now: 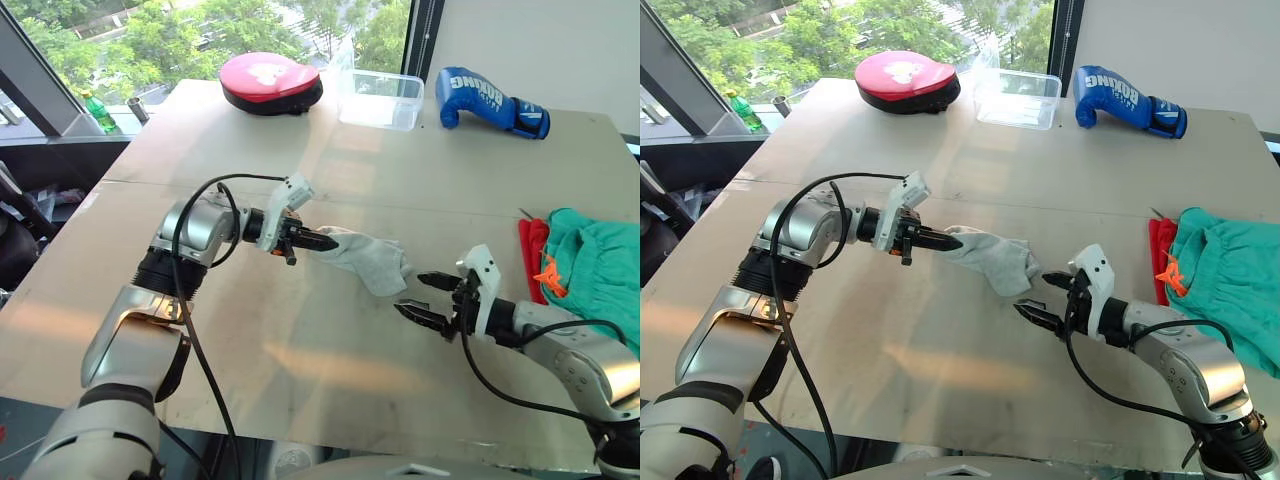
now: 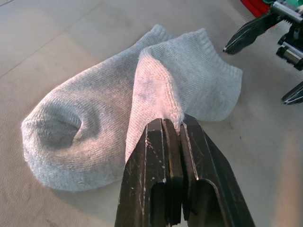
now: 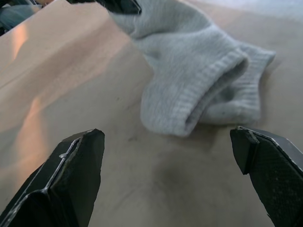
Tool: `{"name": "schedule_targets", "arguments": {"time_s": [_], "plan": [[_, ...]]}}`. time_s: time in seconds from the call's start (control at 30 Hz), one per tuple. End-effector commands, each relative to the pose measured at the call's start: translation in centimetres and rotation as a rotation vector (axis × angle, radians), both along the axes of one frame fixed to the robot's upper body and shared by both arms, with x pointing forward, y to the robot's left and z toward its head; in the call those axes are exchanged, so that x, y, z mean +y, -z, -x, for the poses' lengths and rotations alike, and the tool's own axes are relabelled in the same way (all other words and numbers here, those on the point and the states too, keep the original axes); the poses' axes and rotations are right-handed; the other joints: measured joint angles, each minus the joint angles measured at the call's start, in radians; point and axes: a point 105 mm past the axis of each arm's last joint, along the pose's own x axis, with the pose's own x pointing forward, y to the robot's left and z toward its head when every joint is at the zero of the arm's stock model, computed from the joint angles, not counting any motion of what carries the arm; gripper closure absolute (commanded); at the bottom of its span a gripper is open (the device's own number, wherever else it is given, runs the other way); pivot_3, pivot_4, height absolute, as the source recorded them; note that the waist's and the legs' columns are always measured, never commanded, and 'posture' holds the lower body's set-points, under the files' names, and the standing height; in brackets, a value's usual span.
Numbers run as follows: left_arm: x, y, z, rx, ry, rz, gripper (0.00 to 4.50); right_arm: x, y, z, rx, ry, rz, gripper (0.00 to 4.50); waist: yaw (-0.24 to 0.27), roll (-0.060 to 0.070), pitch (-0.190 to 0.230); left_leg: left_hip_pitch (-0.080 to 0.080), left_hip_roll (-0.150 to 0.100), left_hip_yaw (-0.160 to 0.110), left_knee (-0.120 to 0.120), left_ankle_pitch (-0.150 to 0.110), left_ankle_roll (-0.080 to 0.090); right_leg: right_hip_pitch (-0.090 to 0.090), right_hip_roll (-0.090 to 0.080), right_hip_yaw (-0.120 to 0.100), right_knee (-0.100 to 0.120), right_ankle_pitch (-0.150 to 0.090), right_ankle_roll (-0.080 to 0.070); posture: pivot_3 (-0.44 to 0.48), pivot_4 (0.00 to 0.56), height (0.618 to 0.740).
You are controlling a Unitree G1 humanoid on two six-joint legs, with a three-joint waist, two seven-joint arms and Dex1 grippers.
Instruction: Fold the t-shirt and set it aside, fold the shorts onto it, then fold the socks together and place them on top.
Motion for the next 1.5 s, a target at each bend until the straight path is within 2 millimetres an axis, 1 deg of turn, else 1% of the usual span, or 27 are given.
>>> {"name": "schedule_targets", "arguments": {"time_s": [0.03,0.1,0.17,0.23,0.3,0.37,0.53,0.77,0.87,0.93,1.03,1.17,1.37,1.5], "plan": [[0.0,-1.2,0.0,-0.036,0.009,0.025,4.49,0.7,-0.8,-0.4,-0.04,0.0,-0.015,0.26,0.0,0.0,0.0,0.0,0.0,0.0,0.0,0.0,0.0,0.0,0.0,0.0,0.0,0.0,0.0,0.0,0.15,0.735],[0.0,-1.3,0.0,-0.036,0.008,0.028,4.5,0.9,-1.0,-0.5,-0.036,0.002,-0.031,0.76,0.001,0.0,0.0,0.0,0.0,0.0,0.0,0.0,0.0,0.0,0.0,0.0,0.0,0.0,0.0,0.0,0.15,0.735],[0.0,-1.3,0.0,-0.037,0.009,0.028,4.5,1.1,-1.0,-0.4,-0.031,-0.006,-0.037,1.62,0.002,0.0,0.0,0.0,0.0,0.0,0.0,0.0,0.0,0.0,0.0,0.0,0.0,0.0,0.0,0.0,0.15,0.735],[0.0,-1.2,0.0,-0.036,0.01,0.028,4.5,1.5,-0.9,-0.4,-0.031,-0.011,-0.036,2.61,0.002,0.0,0.0,0.0,0.0,0.0,0.0,0.0,0.0,0.0,0.0,0.0,0.0,0.0,0.0,0.0,0.15,0.735],[0.0,-1.1,0.0,-0.039,0.01,0.025,4.5,1.7,-0.9,-0.5,-0.034,-0.013,-0.04,3.69,0.001,0.0,0.0,0.0,0.0,0.0,0.0,0.0,0.0,0.0,0.0,0.0,0.0,0.0,0.0,0.0,0.15,0.735],[0.0,-1.3,0.0,-0.04,0.012,0.032,4.5,1.5,-1.1,-0.7,-0.045,0.0,-0.039,4.41,0.001,0.0,0.0,0.0,0.0,0.0,0.0,0.0,0.0,0.0,0.0,0.0,0.0,0.0,0.0,0.0,0.15,0.735],[0.4,-2.3,0.4,-0.041,0.039,0.057,4.5,0.7,-2.1,-0.9,-0.067,0.007,-0.025,4.41,0.001,0.0,0.0,0.0,0.0,0.0,0.0,0.0,0.0,0.0,0.0,0.0,0.0,0.0,0.0,0.0,0.15,0.735],[1.4,-3.5,-0.2,-0.071,0.027,0.063,4.5,-0.5,-3.4,-2.2,-0.07,0.03,-0.004,4.41,0.001,0.0,0.0,0.0,0.0,0.0,0.0,0.0,0.0,0.0,0.0,0.0,0.0,0.0,0.0,0.0,0.15,0.735],[1.8,-4.0,-0.4,-0.085,0.019,0.067,4.5,-0.6,-4.4,-2.7,-0.067,0.027,-0.027,4.41,0.001,0.0,0.0,0.0,0.0,0.0,0.0,0.0,0.0,0.0,0.0,0.0,0.0,0.0,0.0,0.0,0.15,0.735],[1.9,-4.2,-0.5,-0.088,0.017,0.069,4.5,-0.6,-4.8,-2.9,-0.063,0.026,-0.037,4.41,0.001,0.0,0.0,0.0,0.0,0.0,0.0,0.0,0.0,0.0,0.0,0.0,0.0,0.0,0.0,0.0,0.15,0.735],[2.0,-4.0,-0.9,-0.09,0.004,0.061,4.5,-0.8,-4.1,-3.5,-0.037,0.041,-0.004,4.41,0.001,0.0,0.0,0.0,0.0,0.0,-0.001,0.0,0.0,0.0,0.0,0.0,0.0,0.0,0.0,0.0,0.15,0.735],[1.7,-3.4,-0.9,-0.078,0.013,0.057,4.5,-0.7,-3.2,-3.9,0.006,0.046,0.019,4.41,0.001,0.0,0.0,-0.001,0.0,0.0,0.0,0.0,0.0,-0.001,0.0,0.0,0.0,0.0,0.0,0.0,0.15,0.735],[1.4,-2.1,-1.4,-0.086,0.005,0.026,4.5,-0.3,-3.1,-4.6,0.014,0.054,0.015,4.41,0.0,0.0,0.0,-0.001,0.0,0.001,0.0,0.0,0.0,-0.001,0.0,0.0,0.0,0.0,0.0,0.0,0.15,0.735],[1.1,-1.8,-1.5,-0.085,0.008,0.023,4.5,-0.5,-2.6,-4.9,0.019,0.071,0.039,4.41,0.001,0.0,0.0,-0.001,0.0,0.001,0.0,0.0,0.0,-0.001,0.0,0.0,0.0,0.0,0.0,0.0,0.15,0.735]]}}
